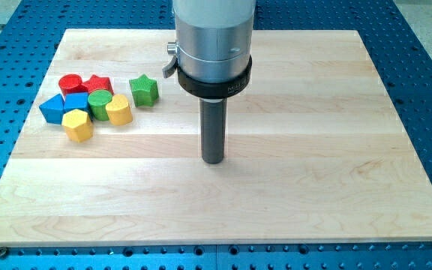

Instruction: Push the blue blocks into the green blocks

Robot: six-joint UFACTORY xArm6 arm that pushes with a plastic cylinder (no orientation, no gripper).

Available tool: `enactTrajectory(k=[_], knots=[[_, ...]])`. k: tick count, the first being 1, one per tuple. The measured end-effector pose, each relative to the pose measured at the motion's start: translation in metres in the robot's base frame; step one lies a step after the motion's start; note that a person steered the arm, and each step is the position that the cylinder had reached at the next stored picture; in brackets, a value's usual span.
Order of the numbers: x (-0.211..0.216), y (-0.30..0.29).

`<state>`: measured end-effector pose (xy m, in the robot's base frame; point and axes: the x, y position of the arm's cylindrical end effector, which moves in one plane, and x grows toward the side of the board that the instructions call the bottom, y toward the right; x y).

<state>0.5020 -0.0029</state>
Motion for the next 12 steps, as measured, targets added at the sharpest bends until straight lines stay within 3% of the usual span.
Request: enactTrajectory(k=[2,3,5,7,8,9,12], knots=[[0.000,0.008],[-0.024,-0.001],[0.034,-0.163],[0.032,-0.271],[0.003,-0.294],[-0.038,-0.302],[-0.072,-0.271]])
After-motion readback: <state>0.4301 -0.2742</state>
